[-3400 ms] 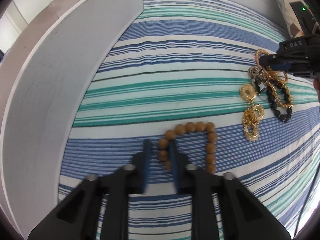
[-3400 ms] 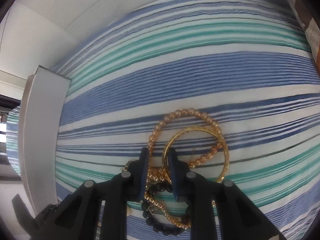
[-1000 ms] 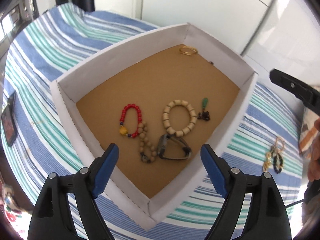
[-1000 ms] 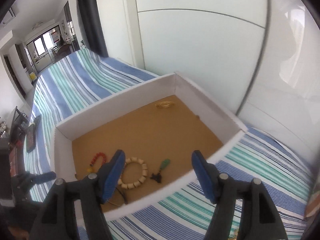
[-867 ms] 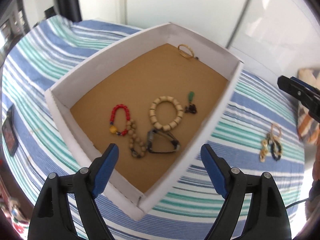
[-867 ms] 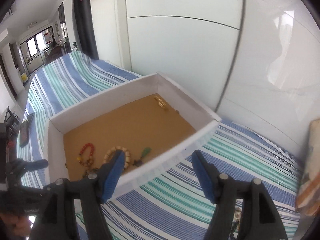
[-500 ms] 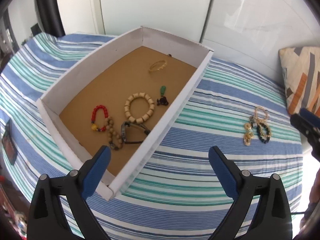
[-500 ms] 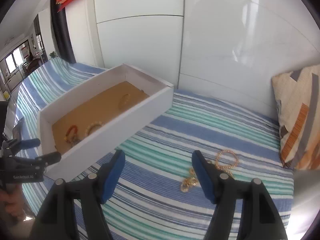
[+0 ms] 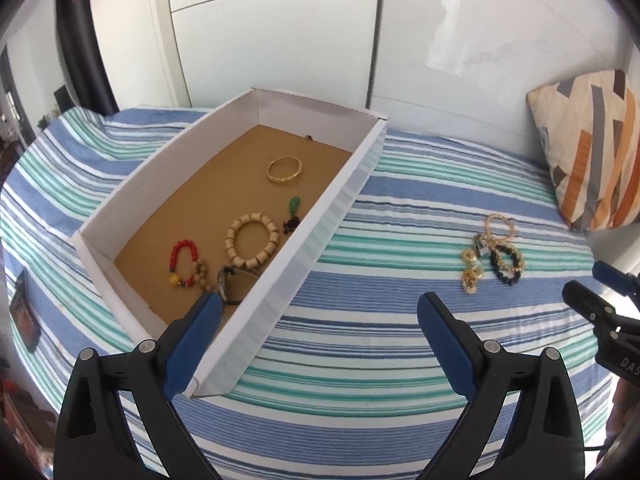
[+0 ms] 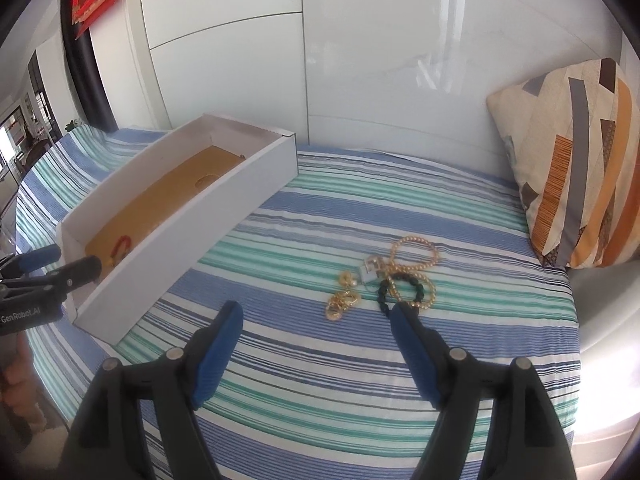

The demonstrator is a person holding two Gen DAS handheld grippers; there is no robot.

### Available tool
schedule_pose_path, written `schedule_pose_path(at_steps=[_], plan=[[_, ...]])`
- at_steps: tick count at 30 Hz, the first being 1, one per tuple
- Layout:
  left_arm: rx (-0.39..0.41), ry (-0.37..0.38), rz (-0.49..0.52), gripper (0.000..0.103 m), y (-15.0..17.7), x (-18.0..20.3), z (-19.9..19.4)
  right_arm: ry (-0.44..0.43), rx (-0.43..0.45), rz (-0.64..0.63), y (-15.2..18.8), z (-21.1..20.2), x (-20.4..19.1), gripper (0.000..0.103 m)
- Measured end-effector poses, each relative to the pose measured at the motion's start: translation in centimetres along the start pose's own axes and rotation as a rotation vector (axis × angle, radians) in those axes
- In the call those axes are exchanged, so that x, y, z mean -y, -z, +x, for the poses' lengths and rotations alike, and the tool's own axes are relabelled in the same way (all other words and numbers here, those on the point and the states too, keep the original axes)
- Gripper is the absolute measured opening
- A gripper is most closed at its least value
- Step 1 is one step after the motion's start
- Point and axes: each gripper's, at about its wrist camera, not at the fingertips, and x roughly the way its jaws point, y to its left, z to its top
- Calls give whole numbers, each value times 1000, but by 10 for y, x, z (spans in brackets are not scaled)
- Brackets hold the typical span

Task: Organize jewelry
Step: 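Withdraw both open tools from the box back over the bed, then move both tools toward the gold pendants and silver charm on the bed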

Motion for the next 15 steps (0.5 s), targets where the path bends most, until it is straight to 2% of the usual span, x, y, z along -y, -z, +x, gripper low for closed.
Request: schedule_pose_path(at_steps=[9,15], plan=[[39,-58,71,98,9,13,-6,10,-22,-16,9,-2,-7,78],[25,18,101,98,16,23,-5,18,-35,-8,13,-4,-6,78]])
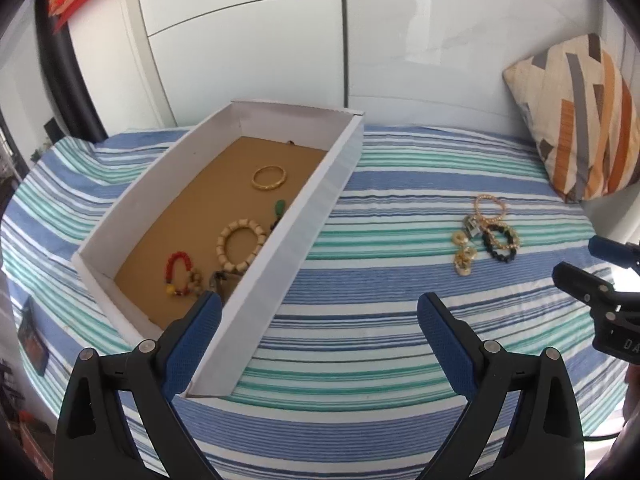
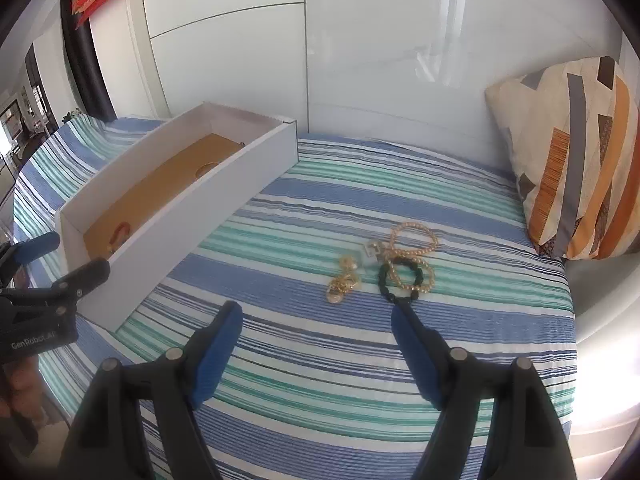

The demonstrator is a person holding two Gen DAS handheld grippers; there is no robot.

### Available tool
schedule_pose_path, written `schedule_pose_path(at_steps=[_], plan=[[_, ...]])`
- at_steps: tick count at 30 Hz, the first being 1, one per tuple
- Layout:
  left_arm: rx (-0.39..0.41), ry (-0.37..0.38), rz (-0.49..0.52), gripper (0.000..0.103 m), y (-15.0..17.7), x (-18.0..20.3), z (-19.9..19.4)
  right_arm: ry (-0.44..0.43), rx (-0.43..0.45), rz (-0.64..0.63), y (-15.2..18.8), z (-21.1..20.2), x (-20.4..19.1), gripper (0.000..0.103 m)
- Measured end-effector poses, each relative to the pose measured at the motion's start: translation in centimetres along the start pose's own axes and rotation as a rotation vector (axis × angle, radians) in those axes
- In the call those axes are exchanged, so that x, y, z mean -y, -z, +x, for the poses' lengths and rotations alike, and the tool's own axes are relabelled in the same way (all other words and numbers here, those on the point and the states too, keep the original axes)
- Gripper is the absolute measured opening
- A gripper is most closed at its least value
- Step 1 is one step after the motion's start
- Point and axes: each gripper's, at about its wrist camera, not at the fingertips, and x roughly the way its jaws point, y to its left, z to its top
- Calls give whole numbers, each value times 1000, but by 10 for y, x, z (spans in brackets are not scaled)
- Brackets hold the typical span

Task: Organize jewelry
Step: 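Move both tools toward the gold pendants and silver charm on the bed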

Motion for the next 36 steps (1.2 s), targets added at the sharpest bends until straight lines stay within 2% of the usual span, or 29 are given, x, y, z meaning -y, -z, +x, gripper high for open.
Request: schedule_pose_path(at_steps=[11,17,21,25,28,33,36], plan=[[-57,118,79,98,7,28,4,13,-19,40,7,0,13,79],[-76,115,113,98,9,32,7,12,-20,40,8,-1,13,79],[-86,149,117,98,12,30,10,14,-23,46,9,0,15,79],[-124,190,106,98,16,28,17,17,-24,61,11,-1,20,79],[-157,179,113,98,18,28,24,19,-29,70,11,1,25,79],[-199,176,91,99,21,16,37,37,-15,146,10,-4,55,79],[-266,175,69,99,25,13,54,69,-23,230,18,-2,87,79]])
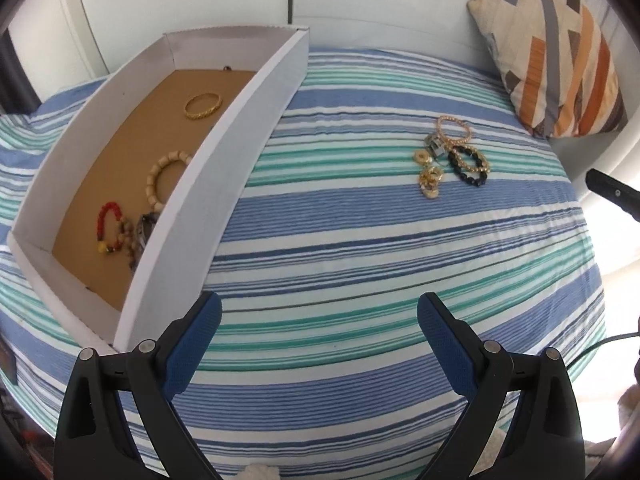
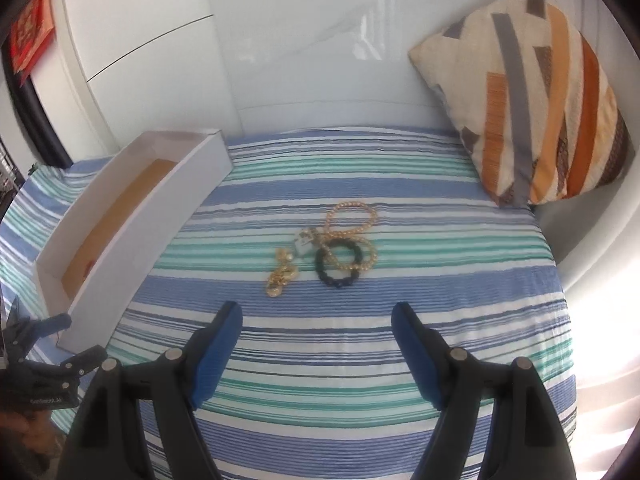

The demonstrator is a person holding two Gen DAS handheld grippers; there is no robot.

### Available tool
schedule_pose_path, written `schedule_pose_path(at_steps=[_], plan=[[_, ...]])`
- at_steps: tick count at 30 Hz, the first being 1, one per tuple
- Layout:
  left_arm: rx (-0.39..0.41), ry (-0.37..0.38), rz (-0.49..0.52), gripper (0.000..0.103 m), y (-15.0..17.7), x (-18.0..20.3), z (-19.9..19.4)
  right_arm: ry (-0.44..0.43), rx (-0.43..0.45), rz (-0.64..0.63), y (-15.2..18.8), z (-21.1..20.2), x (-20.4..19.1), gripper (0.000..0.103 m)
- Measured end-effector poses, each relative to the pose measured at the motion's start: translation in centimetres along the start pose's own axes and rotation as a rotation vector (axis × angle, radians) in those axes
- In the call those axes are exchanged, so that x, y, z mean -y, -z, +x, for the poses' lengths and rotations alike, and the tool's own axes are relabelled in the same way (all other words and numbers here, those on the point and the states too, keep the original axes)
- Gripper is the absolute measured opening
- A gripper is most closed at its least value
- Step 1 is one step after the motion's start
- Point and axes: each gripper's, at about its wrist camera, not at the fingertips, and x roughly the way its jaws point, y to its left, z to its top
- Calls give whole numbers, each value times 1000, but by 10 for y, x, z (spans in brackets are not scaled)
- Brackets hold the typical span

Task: Organize jewelry
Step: 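Move both tools toward the gold pendants and silver charm on the bed, then grasp the gold coin pendant with the left tool while the right tool grasps the silver square charm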

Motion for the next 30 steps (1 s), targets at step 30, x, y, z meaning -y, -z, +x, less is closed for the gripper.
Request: schedule_pose_path(at_steps=[30], plan=[[-46,91,199,94,-102,138,140,11,-251,302,79,51,92,79]])
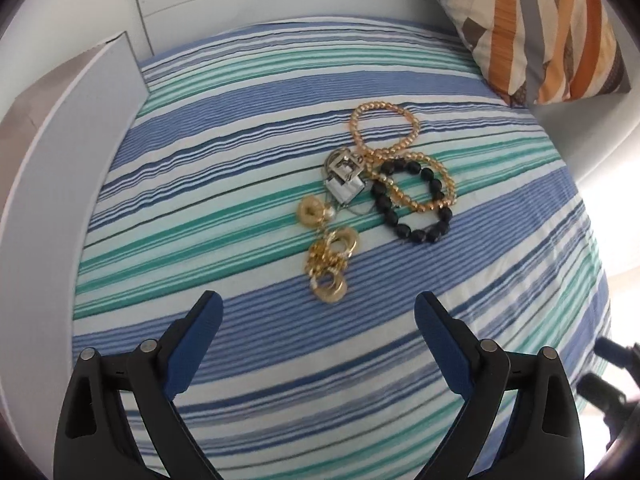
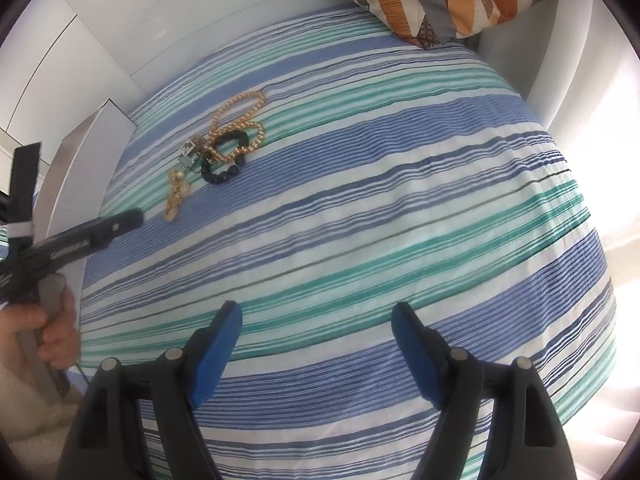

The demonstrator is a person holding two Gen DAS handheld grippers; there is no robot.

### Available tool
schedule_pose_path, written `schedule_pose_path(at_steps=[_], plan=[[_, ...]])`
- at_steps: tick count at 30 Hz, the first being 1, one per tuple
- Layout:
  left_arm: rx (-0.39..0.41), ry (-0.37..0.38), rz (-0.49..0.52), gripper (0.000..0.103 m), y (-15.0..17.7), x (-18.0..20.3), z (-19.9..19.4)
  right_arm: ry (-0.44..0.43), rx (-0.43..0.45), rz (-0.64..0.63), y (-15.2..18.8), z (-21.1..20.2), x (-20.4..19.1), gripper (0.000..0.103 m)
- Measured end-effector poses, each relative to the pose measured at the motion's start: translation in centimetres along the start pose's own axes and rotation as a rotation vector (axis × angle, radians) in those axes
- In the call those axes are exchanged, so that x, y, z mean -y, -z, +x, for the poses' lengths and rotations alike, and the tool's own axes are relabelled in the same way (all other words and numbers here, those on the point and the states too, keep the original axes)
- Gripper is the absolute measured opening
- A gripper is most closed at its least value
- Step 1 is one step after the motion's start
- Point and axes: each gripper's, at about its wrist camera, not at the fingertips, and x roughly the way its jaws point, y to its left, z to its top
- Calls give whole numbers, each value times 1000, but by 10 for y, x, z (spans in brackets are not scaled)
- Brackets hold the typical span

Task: Organize jewelry
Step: 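Grasp the gold coin pendant with the left tool while the right tool grasps the silver square charm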

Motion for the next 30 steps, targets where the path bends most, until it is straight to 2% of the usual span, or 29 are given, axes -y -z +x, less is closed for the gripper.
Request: schedule_pose_path(at_steps=[4,5,6,7,9,14,18,22,25,27,28,30], plan=[[-18,-73,12,71,-11,9,36,-1,12,-19,1,-3,-3,79],[-27,-74,12,60,-11,9,40,-2,15,-23,1,-5,-4,79],[0,-55,5,56,-10,6,38,-2,17,-29,2,-6,-4,79],[22,-40,5,26,-9,4,34,2,20,-34,3,-6,-4,79],[15,-2,2,9,-5,-4,31,14,26,-41,4,-7,-2,79],[14,53,-61,7,15,-44,2,21,6,-34,0,1,-2,79],[-10,50,-112,7,42,-78,-23,-19,5,-59,-15,8,-18,79],[-20,39,-169,7,69,-103,-44,-128,3,-111,-45,18,-54,79],[-23,31,-212,7,86,-115,-51,-218,23,-145,-79,34,-86,78],[-30,27,-236,7,96,-120,-53,-244,30,-181,-105,54,-110,66],[-35,24,-245,7,98,-121,-53,-260,17,-191,-118,67,-121,53],[-38,18,-252,7,103,-120,-53,-259,-4,-199,-138,94,-143,49]])
